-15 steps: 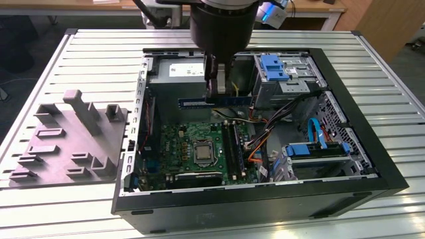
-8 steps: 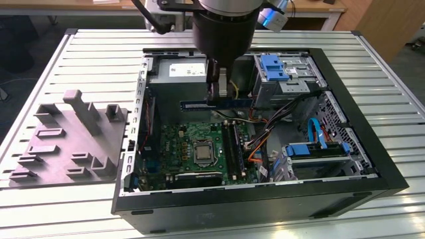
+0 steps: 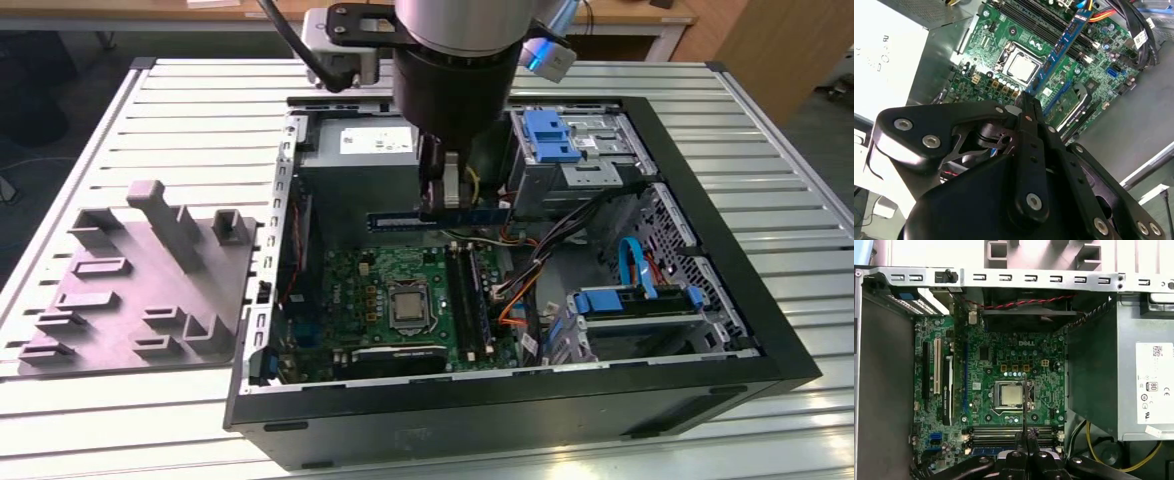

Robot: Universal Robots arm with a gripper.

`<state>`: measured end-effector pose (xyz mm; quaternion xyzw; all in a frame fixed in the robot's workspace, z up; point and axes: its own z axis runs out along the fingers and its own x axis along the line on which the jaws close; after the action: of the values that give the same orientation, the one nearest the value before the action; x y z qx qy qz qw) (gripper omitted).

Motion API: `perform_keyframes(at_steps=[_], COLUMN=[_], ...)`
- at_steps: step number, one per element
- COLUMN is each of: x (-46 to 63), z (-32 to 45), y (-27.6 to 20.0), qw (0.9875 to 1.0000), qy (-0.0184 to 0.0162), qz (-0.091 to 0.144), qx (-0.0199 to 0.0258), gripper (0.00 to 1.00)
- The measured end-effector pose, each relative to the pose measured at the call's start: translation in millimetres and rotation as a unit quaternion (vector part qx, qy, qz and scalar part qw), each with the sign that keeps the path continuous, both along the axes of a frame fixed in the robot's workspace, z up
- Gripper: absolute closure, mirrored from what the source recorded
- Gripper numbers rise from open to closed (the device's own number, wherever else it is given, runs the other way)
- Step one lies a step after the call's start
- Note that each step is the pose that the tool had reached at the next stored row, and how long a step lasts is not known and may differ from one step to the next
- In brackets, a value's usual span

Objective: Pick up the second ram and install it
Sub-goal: 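Pick up the second ram and move it above second insertion slot, then insert the second ram into the second slot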

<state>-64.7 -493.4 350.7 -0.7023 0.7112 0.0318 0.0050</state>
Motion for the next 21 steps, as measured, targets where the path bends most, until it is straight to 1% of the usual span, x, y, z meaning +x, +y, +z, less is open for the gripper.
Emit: perform_keyframes(at_steps=[7,13,21], x=[0.0,0.0,0.0], z=[-8.8,-10.4,-10.5], y=[0.0,0.0,0.0], qw=[1.0000,1.0000,1.0000], qy=[0.0000,0.0000,0.0000], qz=[0.000,0.000,0.000], qx=[0.0000,0.0000,0.0000], gripper=[0.89,0.89,0.89])
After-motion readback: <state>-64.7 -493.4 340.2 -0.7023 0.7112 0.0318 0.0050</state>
